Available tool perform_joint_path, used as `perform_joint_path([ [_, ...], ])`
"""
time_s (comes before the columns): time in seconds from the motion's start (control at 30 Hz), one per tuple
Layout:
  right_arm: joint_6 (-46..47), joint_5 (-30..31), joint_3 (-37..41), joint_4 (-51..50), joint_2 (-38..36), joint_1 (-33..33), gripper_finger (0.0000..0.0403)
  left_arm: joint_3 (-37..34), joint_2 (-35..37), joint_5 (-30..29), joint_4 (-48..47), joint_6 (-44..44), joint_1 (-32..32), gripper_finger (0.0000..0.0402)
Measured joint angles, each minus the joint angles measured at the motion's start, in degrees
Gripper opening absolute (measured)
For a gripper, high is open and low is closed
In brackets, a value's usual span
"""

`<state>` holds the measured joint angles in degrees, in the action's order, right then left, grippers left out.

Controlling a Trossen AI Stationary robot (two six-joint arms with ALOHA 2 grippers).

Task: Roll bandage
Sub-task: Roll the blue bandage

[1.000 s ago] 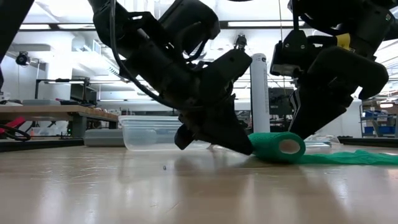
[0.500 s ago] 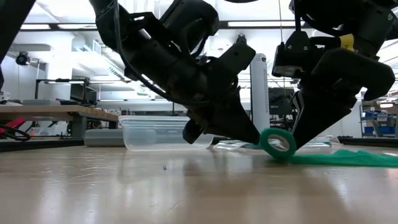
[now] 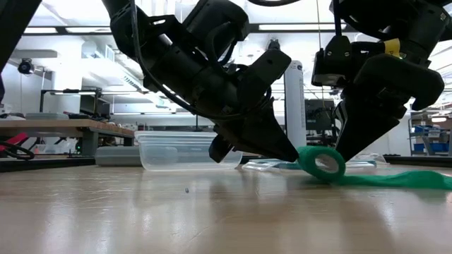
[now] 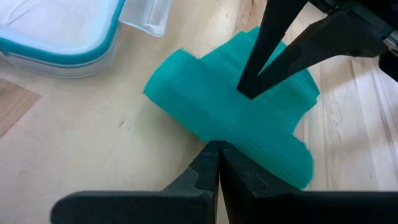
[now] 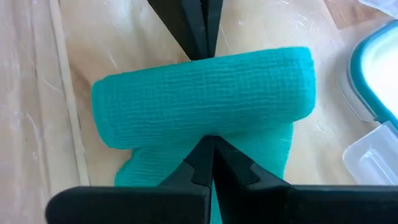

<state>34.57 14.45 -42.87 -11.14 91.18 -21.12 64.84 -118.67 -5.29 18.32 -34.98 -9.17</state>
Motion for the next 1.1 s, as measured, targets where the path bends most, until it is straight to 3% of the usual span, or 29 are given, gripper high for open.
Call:
perform_joint_path([
  [0.33,0.17,-1.04,0.0,-0.37,-0.02,0.0,0.0002,0.02,0.0,-0.34,-0.12,-0.02,0.07,0.0001],
  [0.57,4.8,-4.0,0.0,-6.49,-1.2,-0.65,0.0002,0.02,0.0,-0.31,-0.26,-0.23,0.07,0.0003],
  [0.77,8.34,-4.1,0.0,-14.52,-2.59,-3.64,0.0002,0.02,0.0,-0.26,-0.44,-0.24,0.07,0.0003],
  [1.1,9.39,-2.48,1.24,-14.5,-1.73,-5.18,0.0002,0.04,0.0,-0.22,-1.75,-0.24,0.07,0.0003],
])
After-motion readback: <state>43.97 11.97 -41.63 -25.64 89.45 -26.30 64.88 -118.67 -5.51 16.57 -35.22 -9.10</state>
